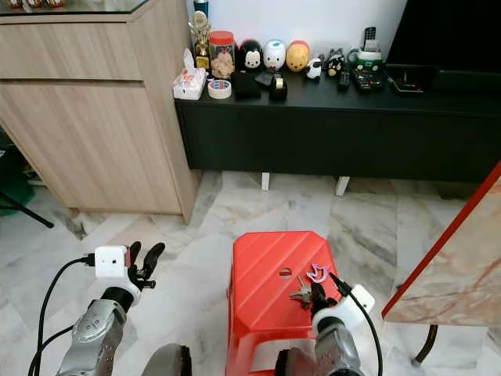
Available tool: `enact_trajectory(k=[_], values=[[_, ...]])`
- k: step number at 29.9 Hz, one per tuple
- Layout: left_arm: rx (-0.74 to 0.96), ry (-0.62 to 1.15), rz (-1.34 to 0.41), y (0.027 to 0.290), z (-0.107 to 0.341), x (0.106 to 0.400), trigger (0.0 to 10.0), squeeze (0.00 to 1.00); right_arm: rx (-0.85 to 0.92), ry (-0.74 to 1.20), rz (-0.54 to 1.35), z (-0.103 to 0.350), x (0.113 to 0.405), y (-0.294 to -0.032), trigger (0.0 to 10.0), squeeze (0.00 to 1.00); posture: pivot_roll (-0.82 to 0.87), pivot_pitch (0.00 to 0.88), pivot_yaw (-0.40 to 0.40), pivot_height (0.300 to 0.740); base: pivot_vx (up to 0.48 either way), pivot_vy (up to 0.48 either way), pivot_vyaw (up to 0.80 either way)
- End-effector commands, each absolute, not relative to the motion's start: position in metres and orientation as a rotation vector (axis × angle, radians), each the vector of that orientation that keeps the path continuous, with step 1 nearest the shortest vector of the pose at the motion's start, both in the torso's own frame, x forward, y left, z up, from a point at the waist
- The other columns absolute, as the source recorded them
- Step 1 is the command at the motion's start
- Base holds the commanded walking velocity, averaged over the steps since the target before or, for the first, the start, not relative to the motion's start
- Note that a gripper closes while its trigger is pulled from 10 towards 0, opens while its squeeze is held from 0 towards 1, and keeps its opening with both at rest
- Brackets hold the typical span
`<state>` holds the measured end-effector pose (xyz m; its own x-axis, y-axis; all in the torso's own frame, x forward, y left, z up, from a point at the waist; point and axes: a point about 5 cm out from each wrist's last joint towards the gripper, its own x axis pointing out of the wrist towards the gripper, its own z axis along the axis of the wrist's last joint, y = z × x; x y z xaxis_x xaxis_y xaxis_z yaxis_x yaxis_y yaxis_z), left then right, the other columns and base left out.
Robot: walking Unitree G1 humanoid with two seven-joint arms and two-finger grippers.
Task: Hang keys on a hook
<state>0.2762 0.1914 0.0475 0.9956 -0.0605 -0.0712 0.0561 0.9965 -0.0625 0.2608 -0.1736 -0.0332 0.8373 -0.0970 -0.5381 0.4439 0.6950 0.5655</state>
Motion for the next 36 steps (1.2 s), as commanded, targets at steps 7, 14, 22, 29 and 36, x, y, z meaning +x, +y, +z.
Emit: enact_trajectory(k=[7,14,22,29,36], values=[[-0.056,0.036,-0.055,0.193,0.058,0.278,10.0,0.00,0.796,0.532,-0.313,-0.038,0.257,-0.167,10.0,0.00,0.13,0.109,-0.037,0.615,0.000,0.000,0.00],[-0.062,-0.002,-0.054,0.191,0.069,0.280,10.0,0.00,0.821,0.527,-0.334,-0.042,0.251,-0.168,10.0,0.00,0.13,0.153,-0.031,0.615,0.000,0.000,0.00],[-0.065,0.018,-0.047,0.192,0.067,0.265,10.0,0.00,0.841,0.501,-0.318,-0.039,0.254,-0.165,10.0,0.00,0.13,0.199,-0.031,0.615,0.000,0.000,0.00],[-0.063,0.024,-0.044,0.193,0.067,0.262,10.0,0.00,0.834,0.477,-0.283,-0.033,0.262,-0.163,10.0,0.00,0.14,0.206,-0.032,0.615,0.000,0.000,0.00],[-0.061,0.027,-0.041,0.193,0.070,0.261,10.0,0.00,0.844,0.415,-0.243,-0.021,0.275,-0.164,10.0,0.00,0.14,0.204,-0.034,0.615,0.000,0.000,0.00]])
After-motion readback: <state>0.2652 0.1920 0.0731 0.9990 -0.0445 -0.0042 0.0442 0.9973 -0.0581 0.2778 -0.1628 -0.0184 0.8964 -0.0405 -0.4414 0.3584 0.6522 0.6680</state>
